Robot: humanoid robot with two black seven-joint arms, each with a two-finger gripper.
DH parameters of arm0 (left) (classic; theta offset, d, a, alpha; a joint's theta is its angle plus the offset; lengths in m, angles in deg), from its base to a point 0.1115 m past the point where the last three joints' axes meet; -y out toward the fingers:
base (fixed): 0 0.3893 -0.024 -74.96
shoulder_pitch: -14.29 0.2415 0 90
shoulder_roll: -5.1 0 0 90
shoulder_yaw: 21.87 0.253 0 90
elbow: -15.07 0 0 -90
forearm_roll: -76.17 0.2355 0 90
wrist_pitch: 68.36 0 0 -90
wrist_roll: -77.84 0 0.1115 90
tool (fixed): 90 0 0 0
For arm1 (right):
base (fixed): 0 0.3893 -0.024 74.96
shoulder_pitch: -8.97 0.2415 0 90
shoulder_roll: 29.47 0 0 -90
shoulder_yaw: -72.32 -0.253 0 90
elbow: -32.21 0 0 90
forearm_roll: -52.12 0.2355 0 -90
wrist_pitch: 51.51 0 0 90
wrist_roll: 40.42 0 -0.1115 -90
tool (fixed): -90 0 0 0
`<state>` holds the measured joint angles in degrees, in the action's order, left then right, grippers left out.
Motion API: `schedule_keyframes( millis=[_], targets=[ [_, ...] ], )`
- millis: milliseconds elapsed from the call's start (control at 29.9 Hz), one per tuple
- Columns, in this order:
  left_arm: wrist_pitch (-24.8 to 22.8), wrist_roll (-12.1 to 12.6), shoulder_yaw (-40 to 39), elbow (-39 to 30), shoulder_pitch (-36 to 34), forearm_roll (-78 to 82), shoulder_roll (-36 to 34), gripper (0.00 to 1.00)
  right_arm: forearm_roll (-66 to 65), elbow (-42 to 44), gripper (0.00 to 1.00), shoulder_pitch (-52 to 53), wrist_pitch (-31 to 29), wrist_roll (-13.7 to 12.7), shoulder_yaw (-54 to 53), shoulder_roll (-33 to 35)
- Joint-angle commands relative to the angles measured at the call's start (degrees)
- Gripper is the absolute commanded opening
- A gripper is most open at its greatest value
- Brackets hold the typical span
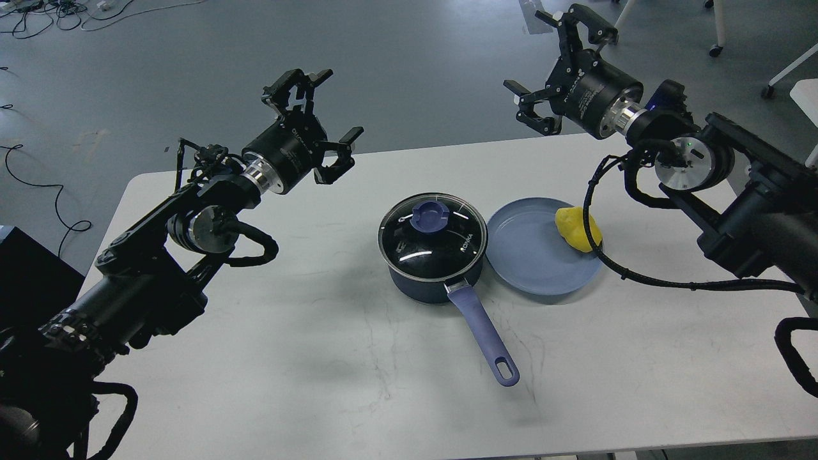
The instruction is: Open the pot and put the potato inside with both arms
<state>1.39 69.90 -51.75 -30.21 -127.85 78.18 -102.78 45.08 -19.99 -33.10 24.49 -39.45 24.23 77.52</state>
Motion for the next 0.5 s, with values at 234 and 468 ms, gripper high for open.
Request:
schedule_keyframes(
  millis=[234, 468],
  targets=[
    [0.1, -0.2, 0.0, -0.4, -0.1, 0.0, -0.2, 0.98, 0.0, 1.7, 1.0, 0.8, -0.1, 0.1, 0.1, 0.0],
    [-0.1, -0.1, 0.3, -0.6, 0.0, 0.7, -0.2, 0.98, -0.1, 1.7, 1.0, 0.8, -0.1, 0.1, 0.1, -0.1]
  ],
)
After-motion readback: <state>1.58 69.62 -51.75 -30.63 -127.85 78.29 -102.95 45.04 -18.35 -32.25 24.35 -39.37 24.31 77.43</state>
